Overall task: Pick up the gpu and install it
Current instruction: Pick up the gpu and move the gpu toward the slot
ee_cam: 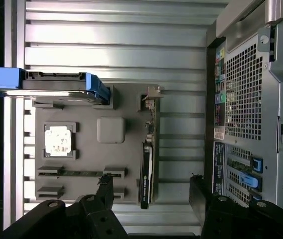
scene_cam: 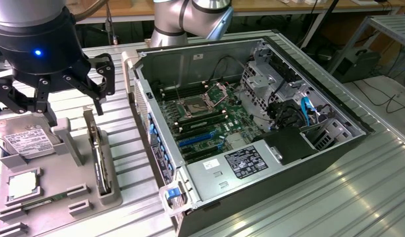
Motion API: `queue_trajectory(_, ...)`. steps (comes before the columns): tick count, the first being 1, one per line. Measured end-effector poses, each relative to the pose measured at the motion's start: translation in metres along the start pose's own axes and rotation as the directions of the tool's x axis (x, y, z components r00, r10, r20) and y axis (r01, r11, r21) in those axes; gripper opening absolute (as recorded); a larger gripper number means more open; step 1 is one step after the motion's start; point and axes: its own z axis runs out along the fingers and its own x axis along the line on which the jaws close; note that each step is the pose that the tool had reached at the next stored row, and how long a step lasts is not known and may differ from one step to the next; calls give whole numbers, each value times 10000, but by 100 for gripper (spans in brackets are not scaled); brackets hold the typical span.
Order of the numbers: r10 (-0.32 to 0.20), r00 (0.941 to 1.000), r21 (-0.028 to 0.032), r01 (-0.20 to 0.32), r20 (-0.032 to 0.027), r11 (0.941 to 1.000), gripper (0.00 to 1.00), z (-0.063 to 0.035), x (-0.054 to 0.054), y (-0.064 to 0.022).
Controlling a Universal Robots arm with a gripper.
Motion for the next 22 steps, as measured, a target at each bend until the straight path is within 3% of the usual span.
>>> queue_trajectory(22,-1,10000,2,1,-3,10000,72,248,7,-37)
